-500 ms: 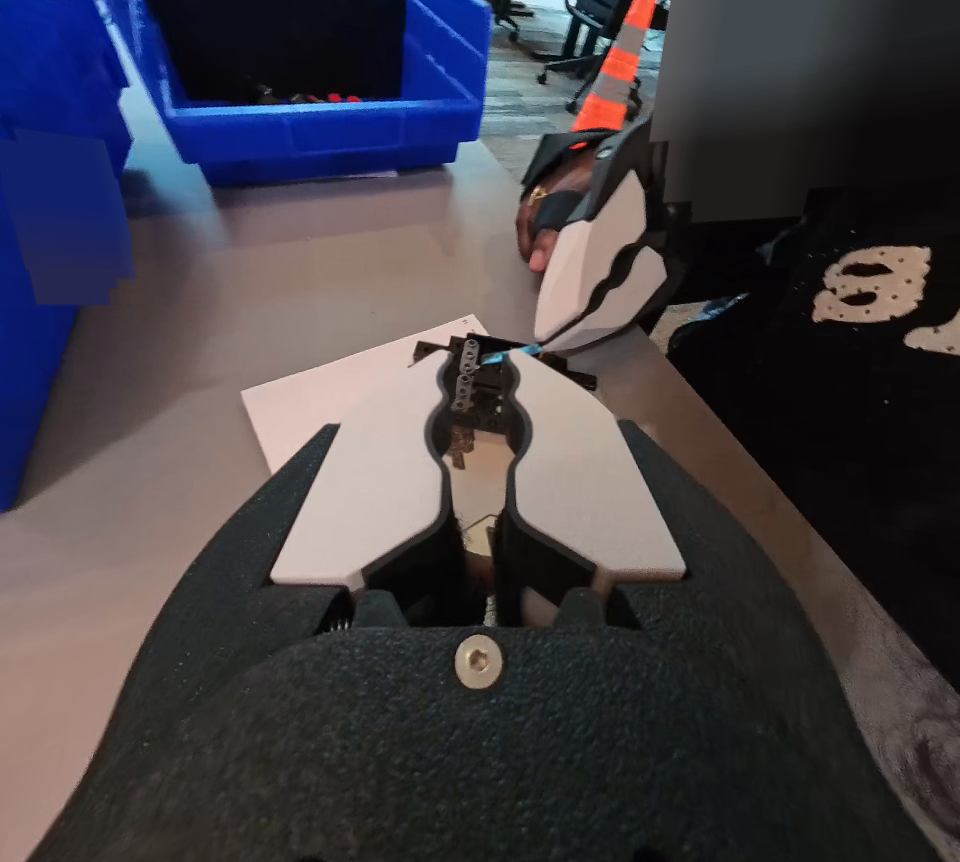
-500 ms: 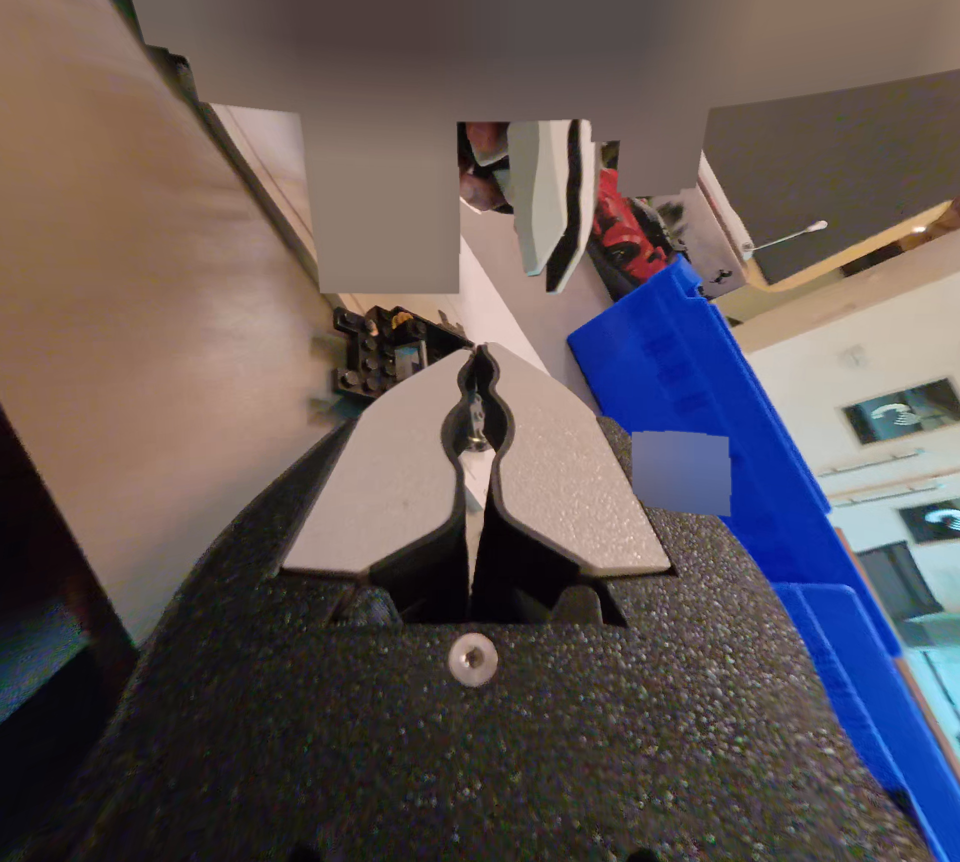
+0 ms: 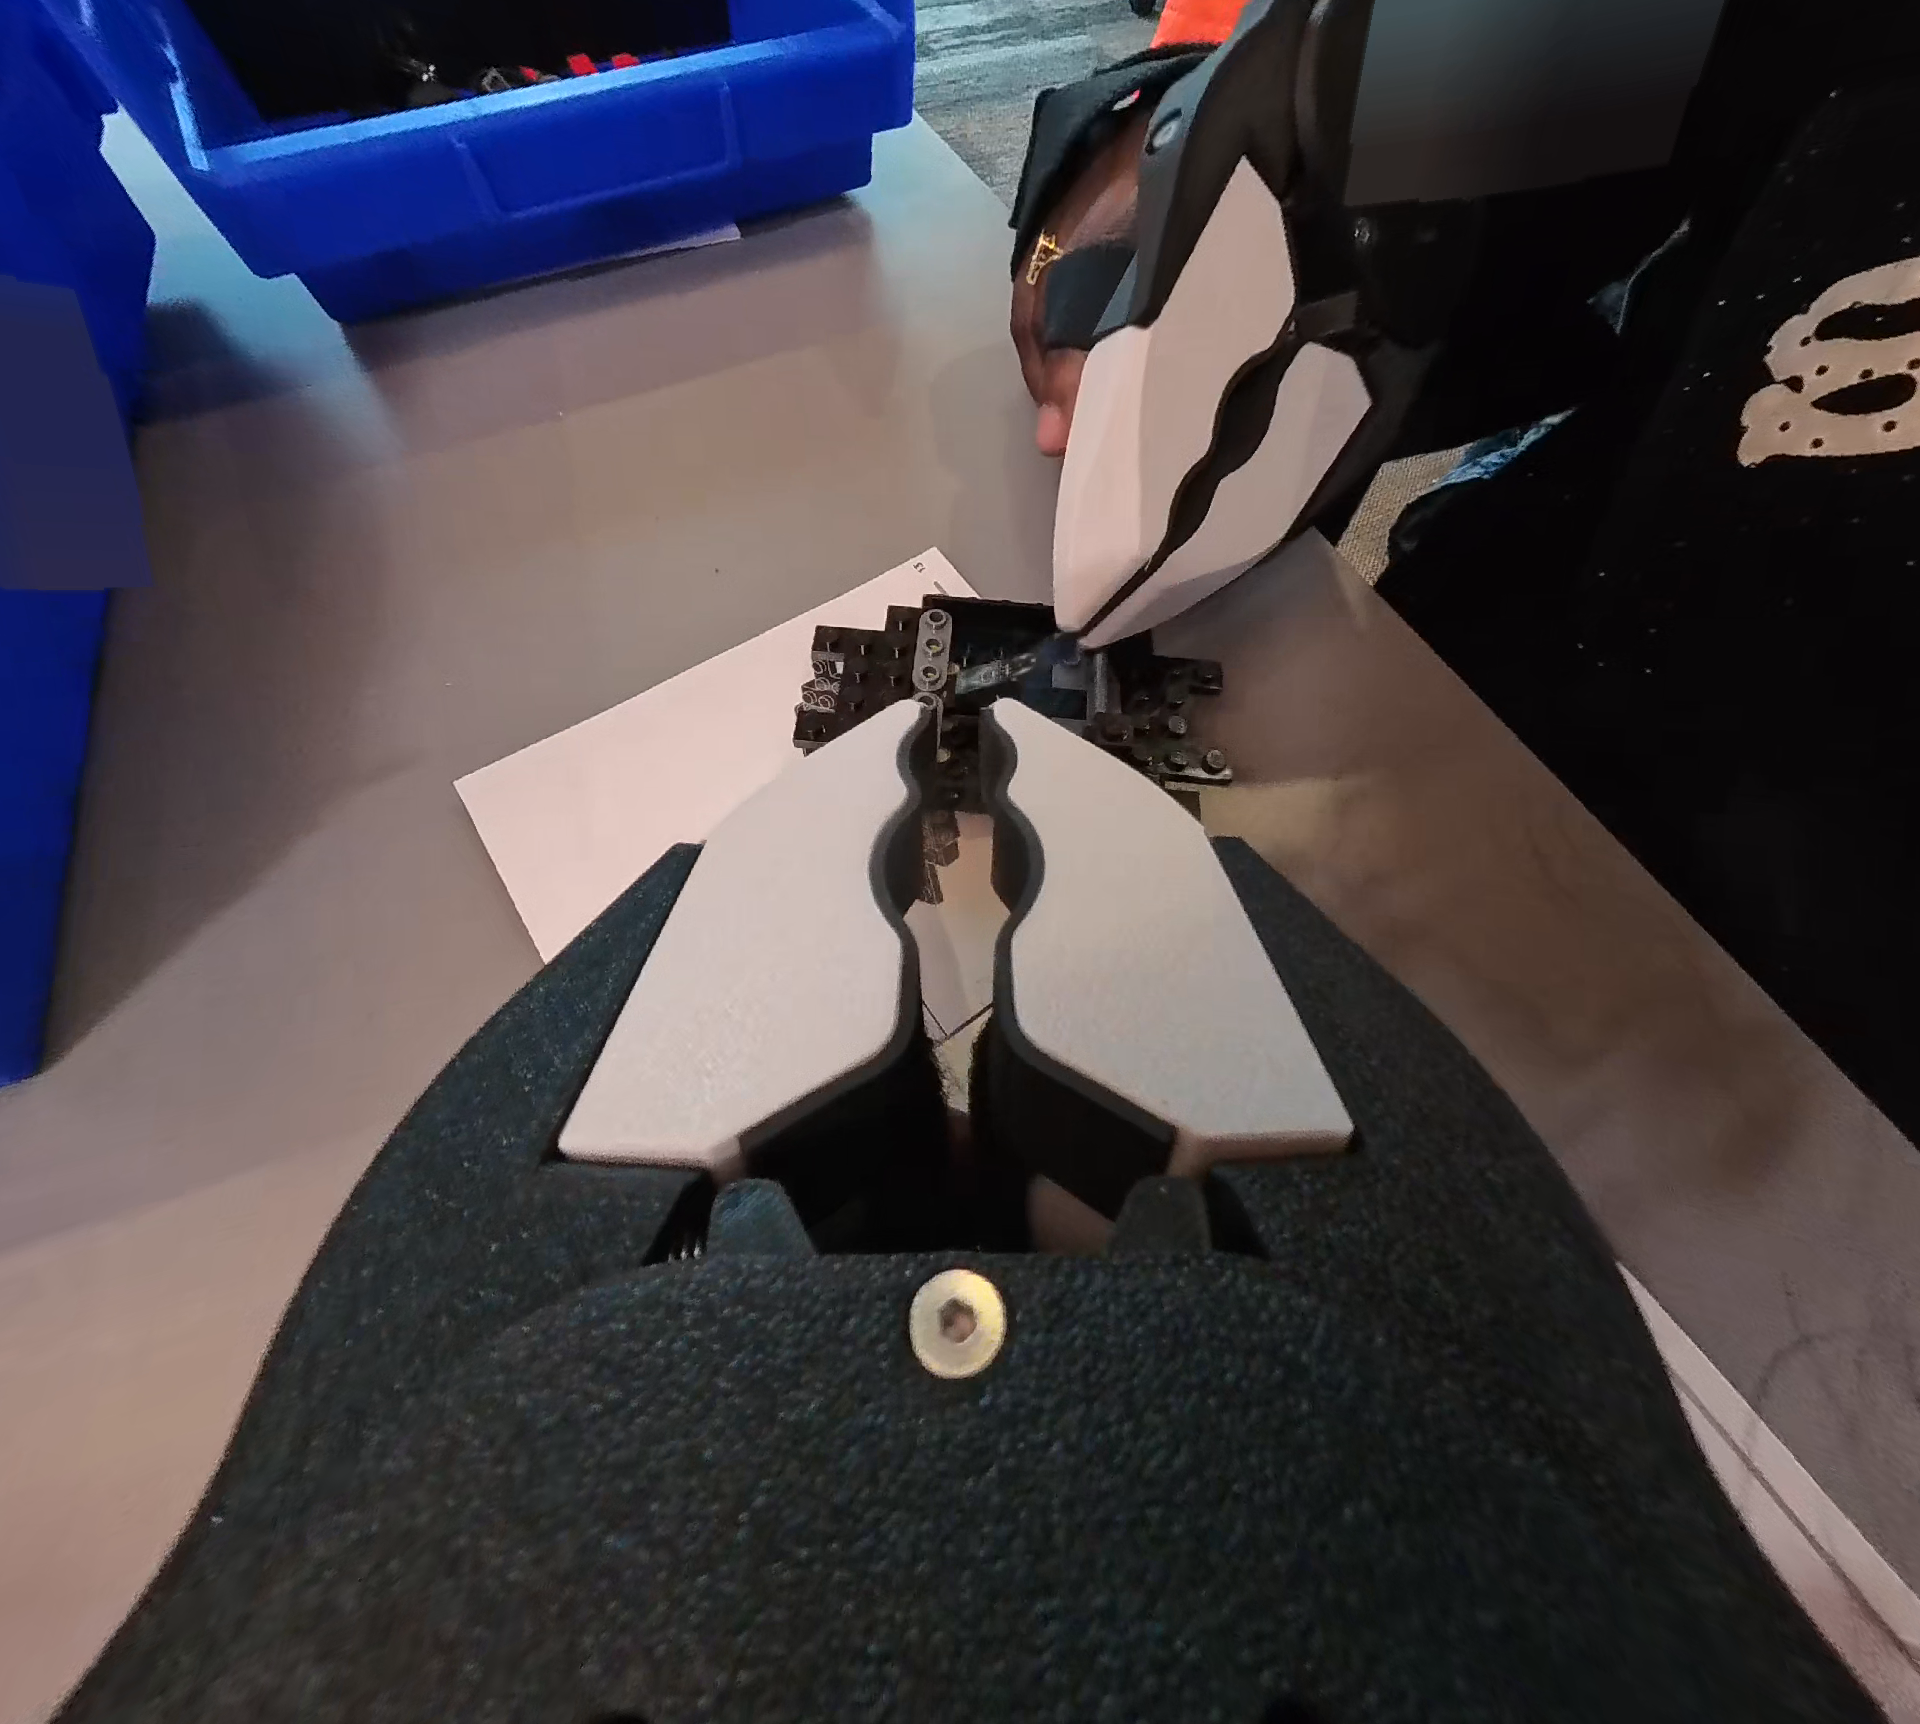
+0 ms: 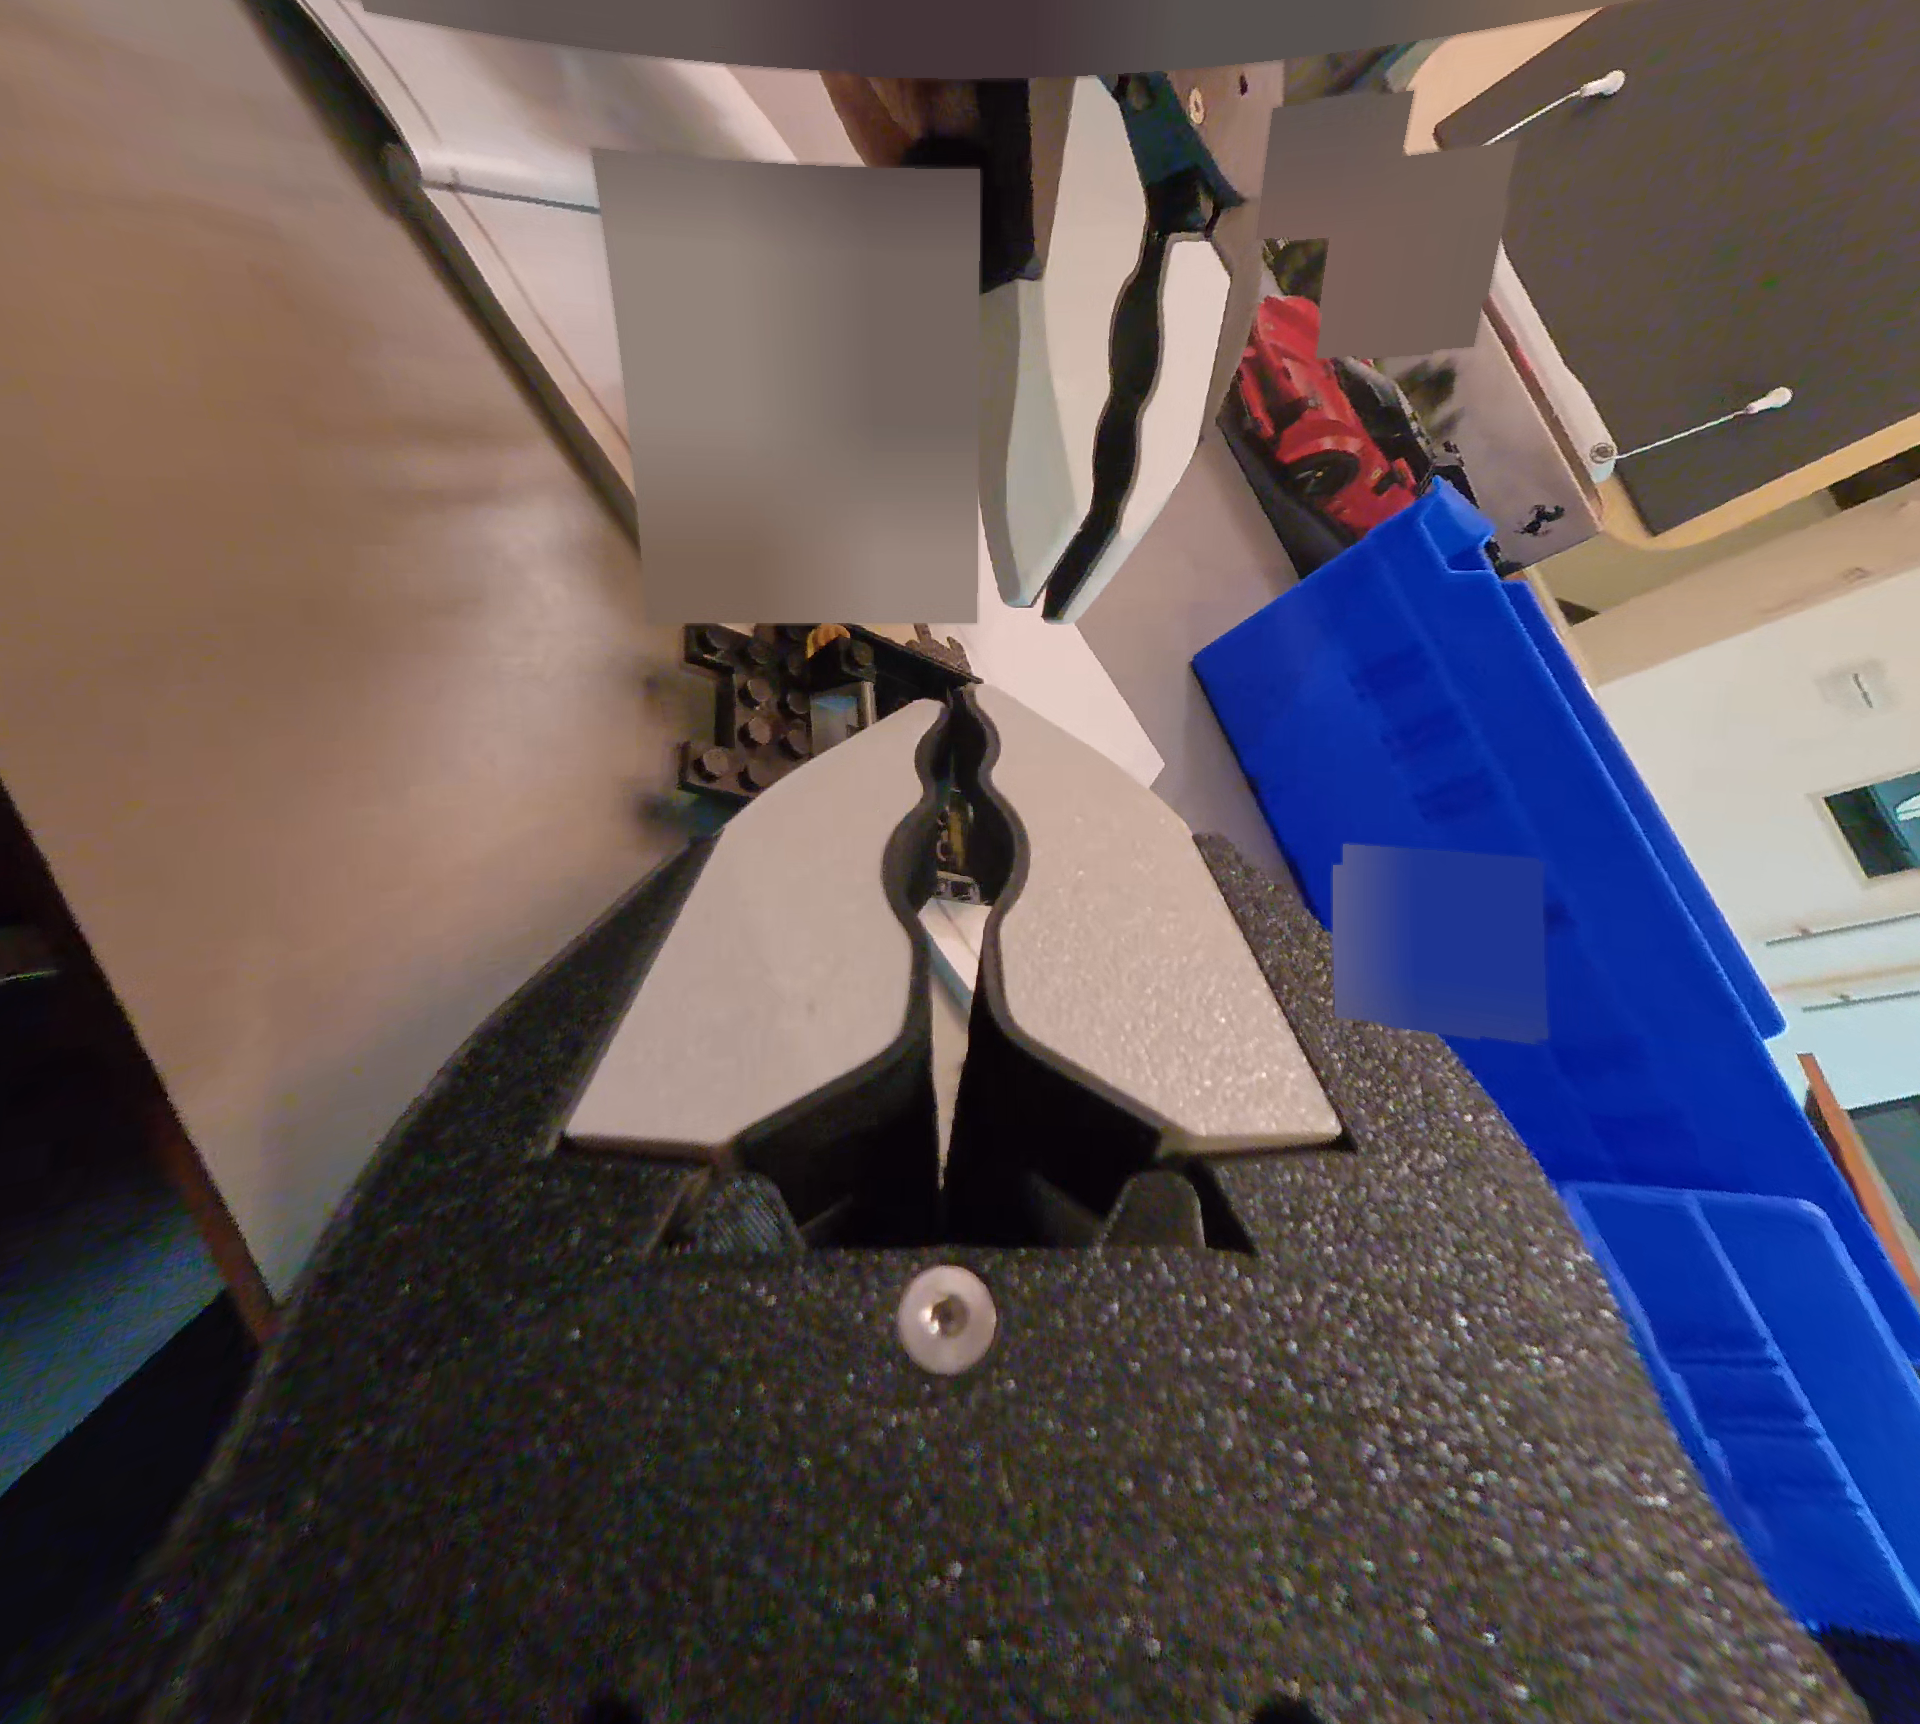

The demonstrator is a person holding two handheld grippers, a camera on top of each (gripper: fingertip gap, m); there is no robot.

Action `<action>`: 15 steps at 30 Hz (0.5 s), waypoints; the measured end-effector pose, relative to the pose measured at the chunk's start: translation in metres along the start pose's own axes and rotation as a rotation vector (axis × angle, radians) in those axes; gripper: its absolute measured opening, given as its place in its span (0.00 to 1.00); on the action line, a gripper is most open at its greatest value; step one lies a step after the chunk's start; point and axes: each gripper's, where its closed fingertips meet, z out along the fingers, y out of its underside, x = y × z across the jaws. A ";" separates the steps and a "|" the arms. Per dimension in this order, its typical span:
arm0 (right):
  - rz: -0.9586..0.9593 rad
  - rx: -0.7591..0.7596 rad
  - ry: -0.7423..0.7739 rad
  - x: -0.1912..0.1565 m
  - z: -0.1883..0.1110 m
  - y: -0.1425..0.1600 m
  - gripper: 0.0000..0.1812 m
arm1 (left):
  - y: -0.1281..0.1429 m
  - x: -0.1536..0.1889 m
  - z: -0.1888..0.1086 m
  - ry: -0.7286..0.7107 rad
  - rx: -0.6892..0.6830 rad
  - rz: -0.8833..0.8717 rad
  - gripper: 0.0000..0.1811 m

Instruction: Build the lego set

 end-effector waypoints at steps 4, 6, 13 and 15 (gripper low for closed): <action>0.010 -0.003 -0.008 0.000 0.000 0.001 0.00 | 0.002 0.000 0.000 0.002 -0.013 -0.001 0.04; 0.009 -0.007 -0.010 0.000 0.001 0.001 0.00 | 0.003 0.001 0.001 0.005 -0.026 0.000 0.03; 0.007 -0.019 -0.011 0.000 0.001 0.003 0.00 | 0.004 0.000 0.001 0.007 -0.033 -0.011 0.03; 0.008 -0.018 -0.013 0.000 0.001 0.002 0.00 | 0.004 0.000 0.000 0.006 -0.029 -0.014 0.03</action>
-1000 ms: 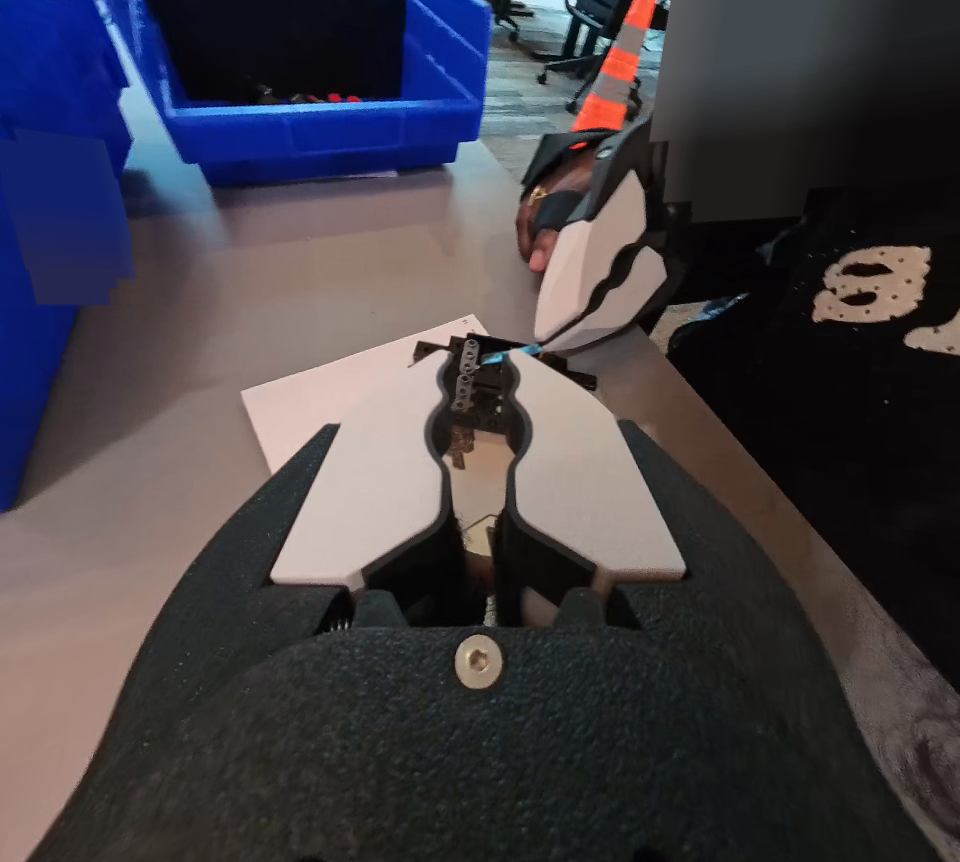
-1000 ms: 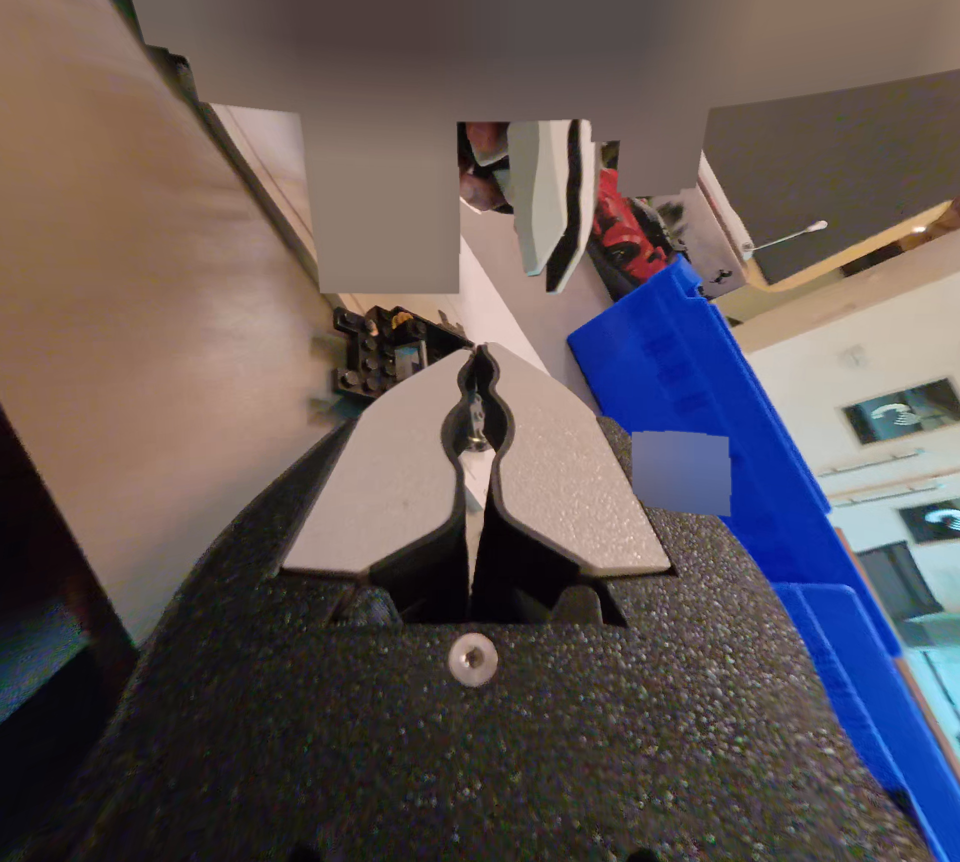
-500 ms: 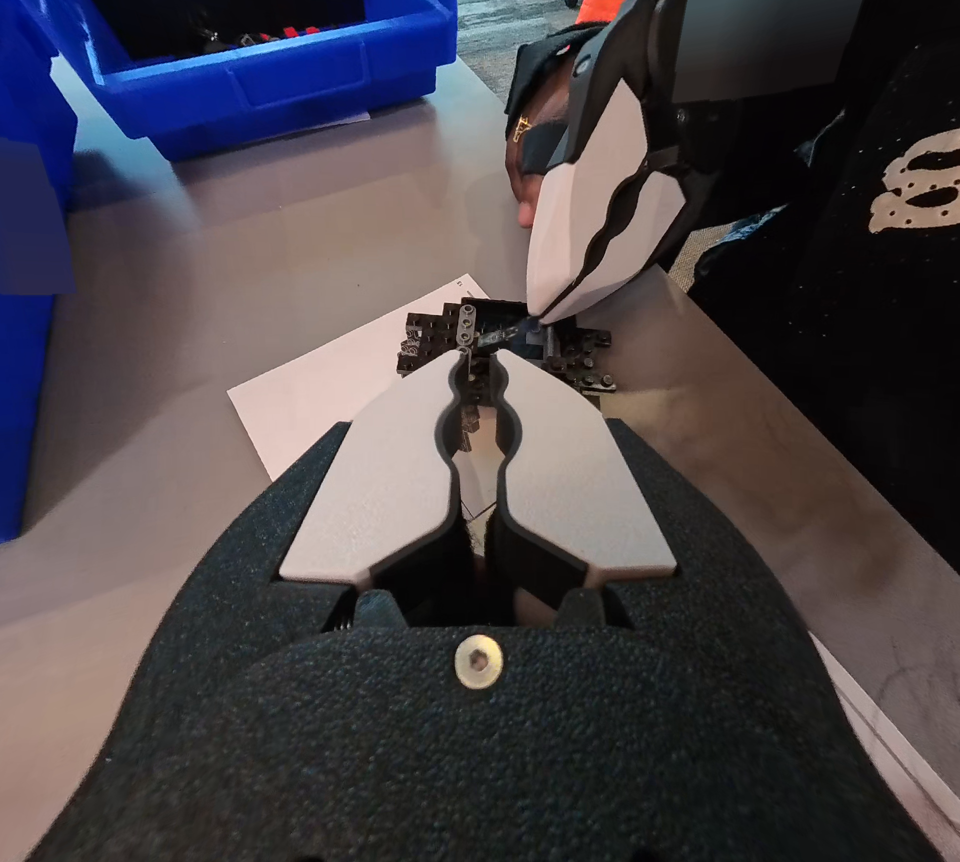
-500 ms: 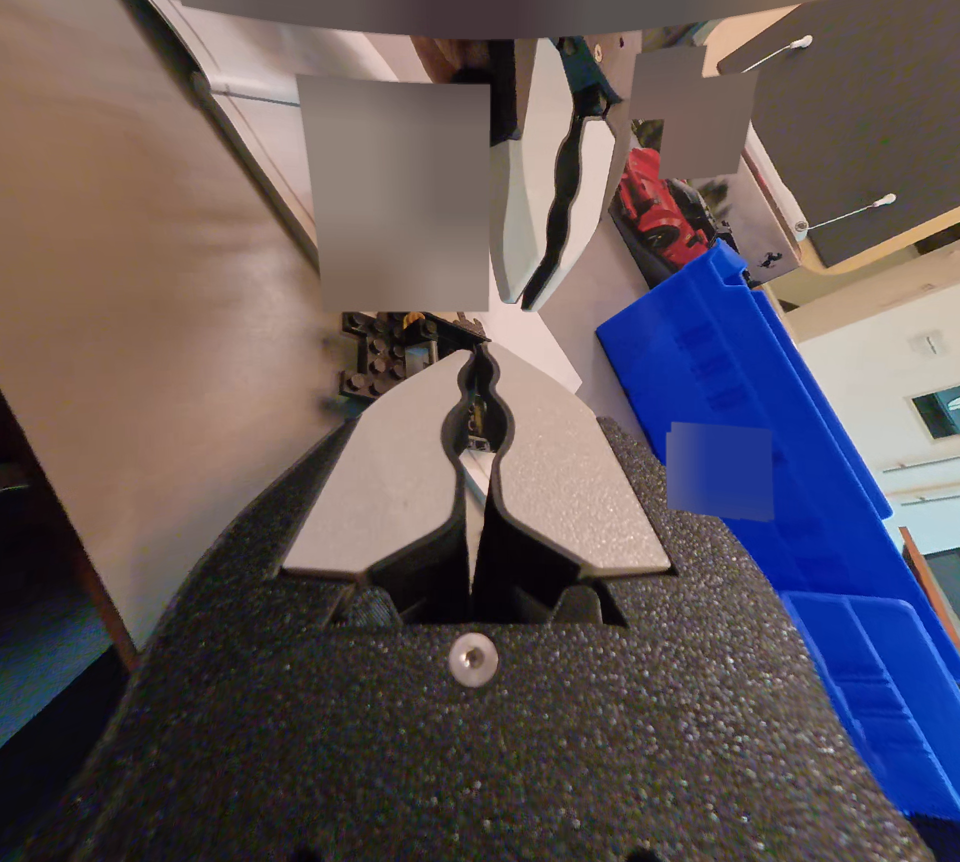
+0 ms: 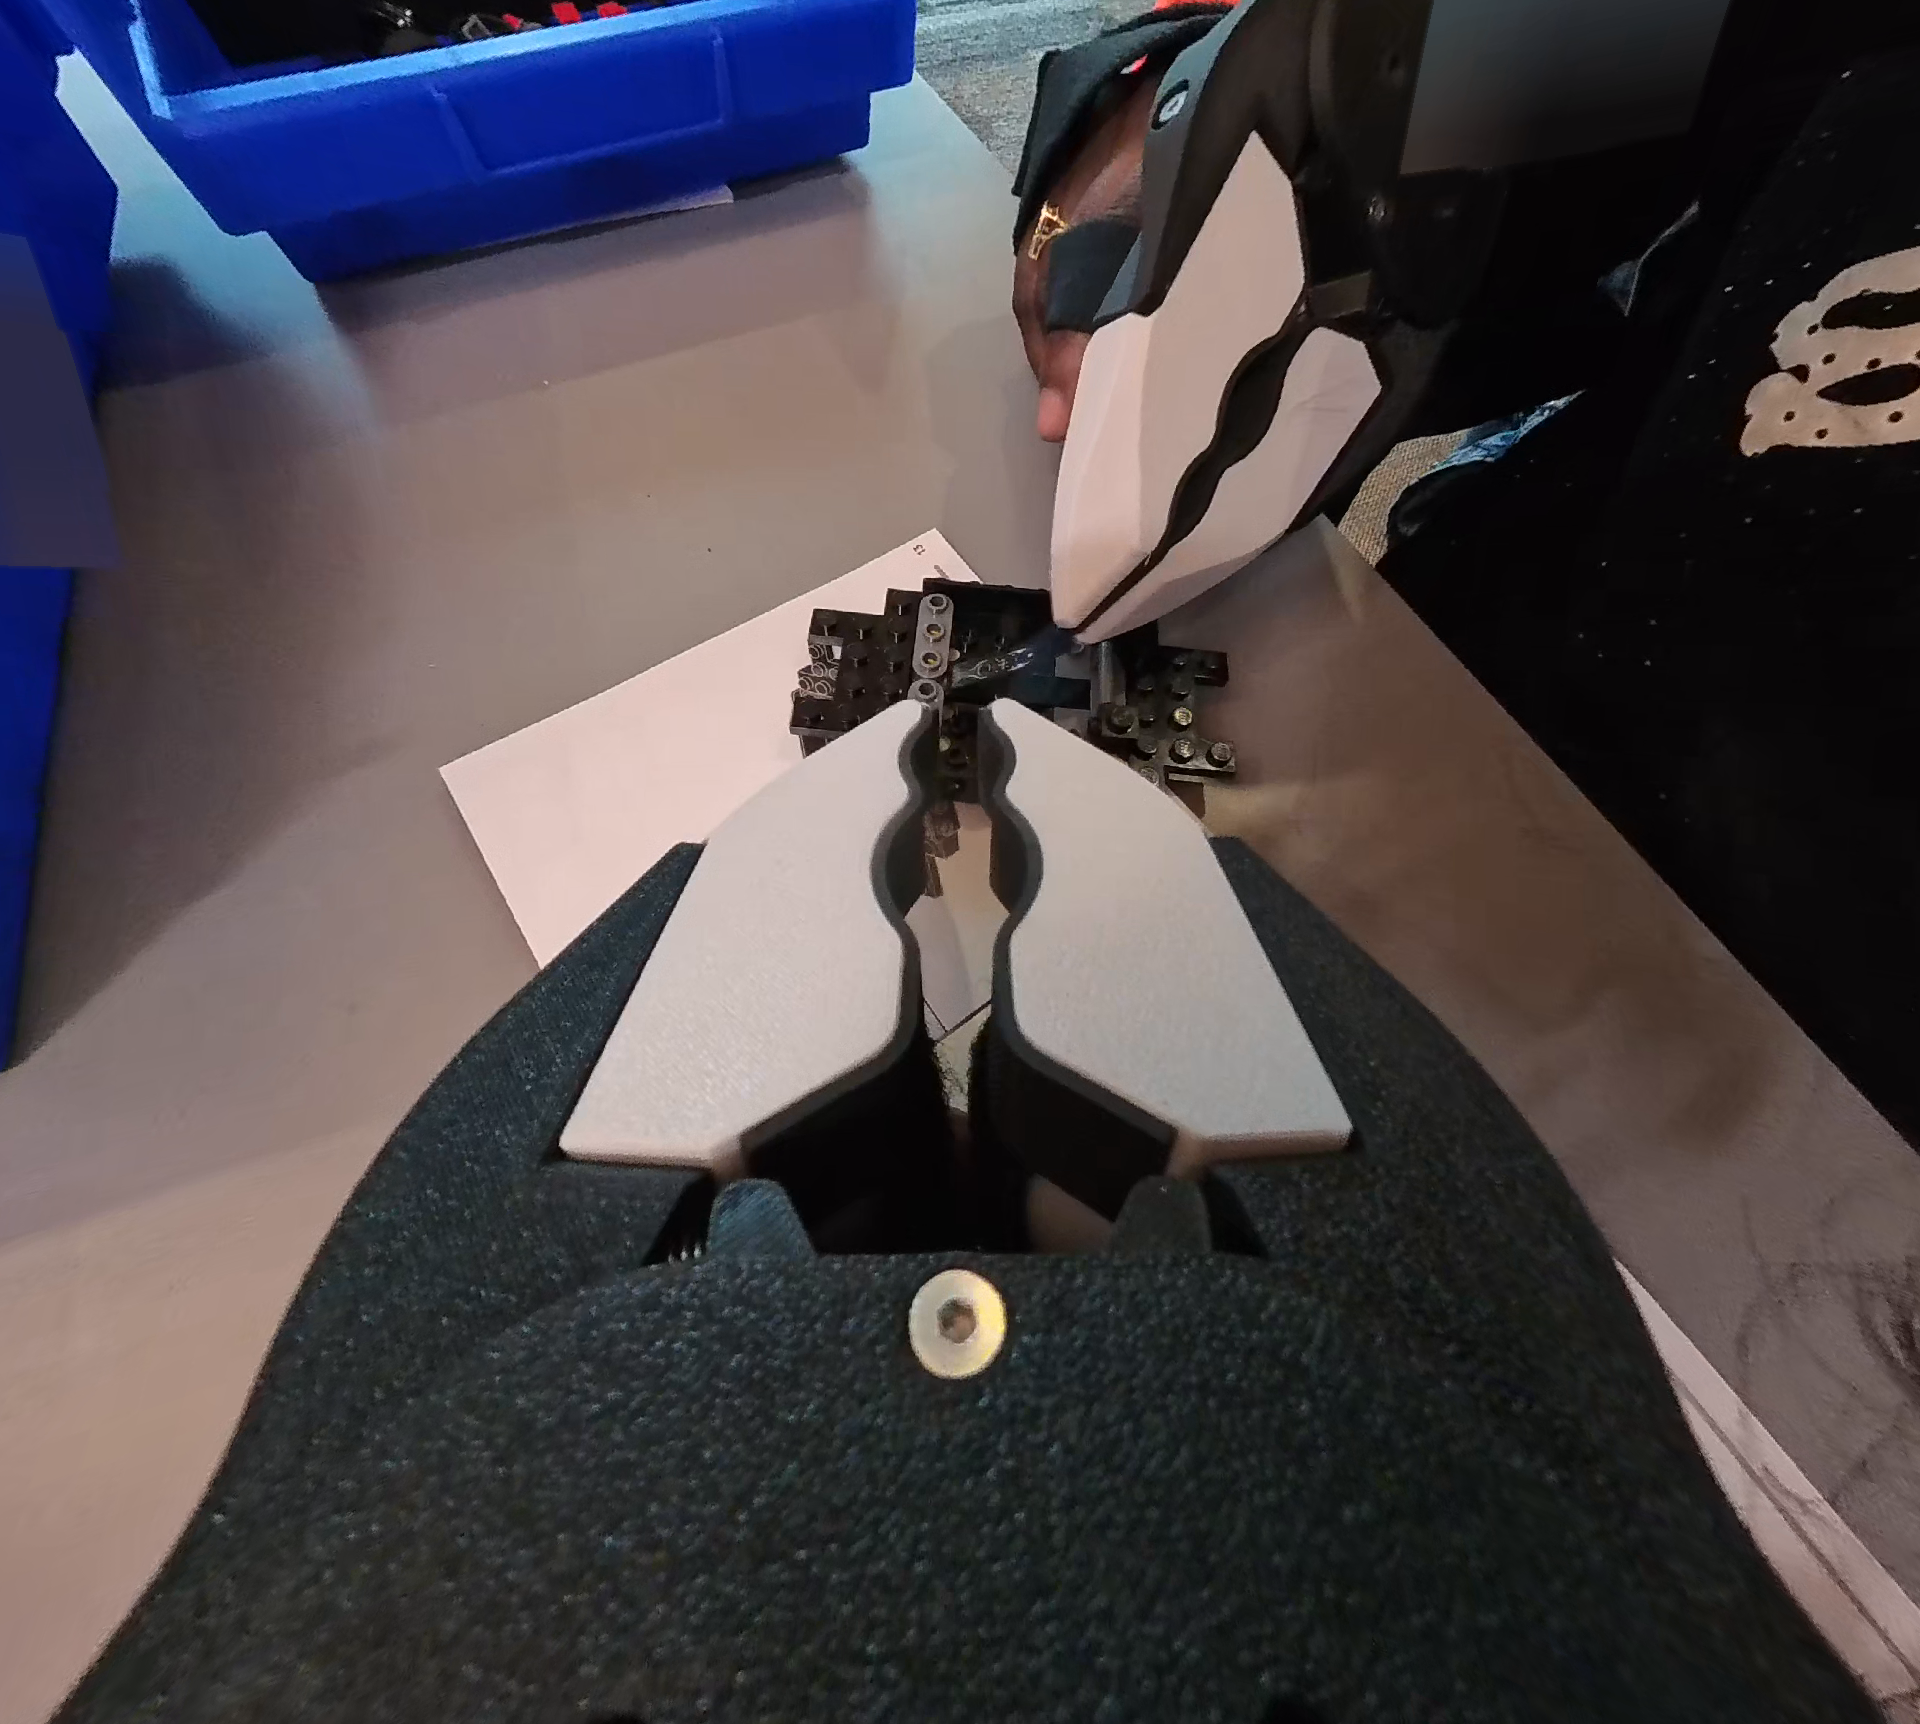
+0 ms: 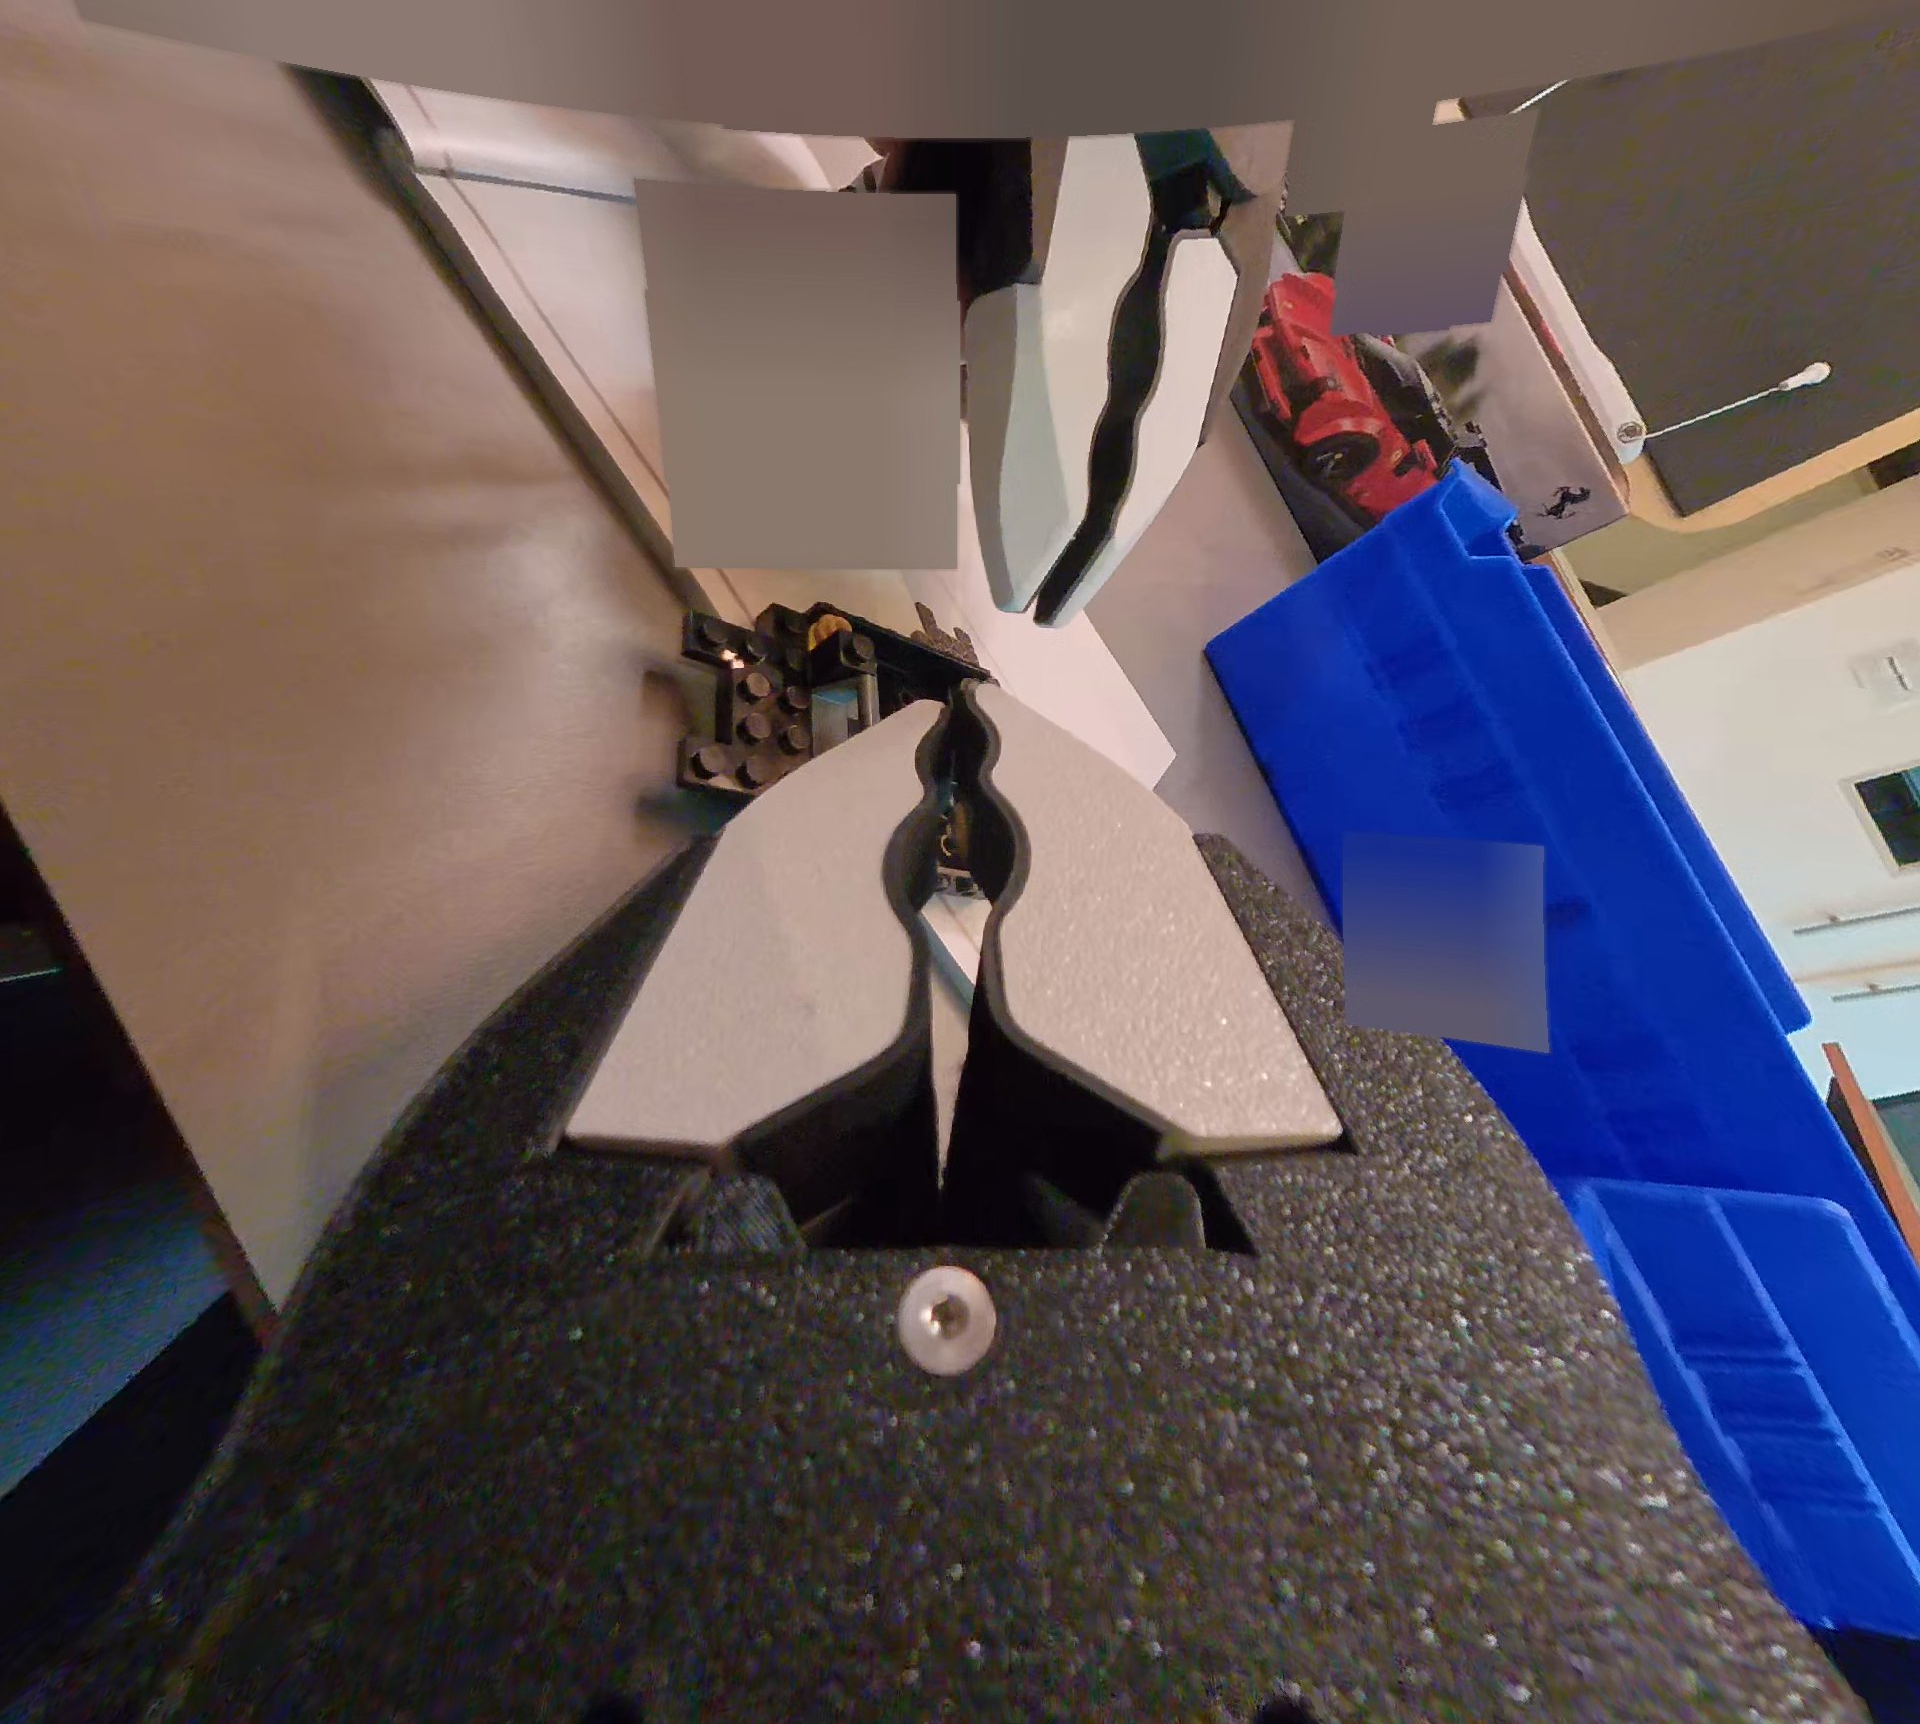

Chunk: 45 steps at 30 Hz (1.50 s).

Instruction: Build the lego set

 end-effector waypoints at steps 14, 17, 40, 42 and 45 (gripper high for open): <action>0.011 -0.001 -0.013 0.000 0.000 0.000 0.00 | 0.002 0.000 0.000 0.007 -0.013 -0.005 0.03; 0.016 -0.001 -0.015 0.000 0.000 0.000 0.00 | 0.003 0.000 0.001 0.012 -0.023 -0.005 0.03; 0.033 -0.004 -0.036 -0.001 0.001 0.000 0.00 | 0.006 0.005 0.003 0.061 -0.056 0.001 0.03; 0.034 -0.004 -0.036 -0.001 0.001 0.000 0.00 | 0.006 0.004 0.002 0.072 -0.064 0.022 0.02; 0.032 -0.004 -0.036 -0.001 0.001 0.000 0.00 | 0.002 -0.003 0.003 0.062 -0.088 0.048 0.00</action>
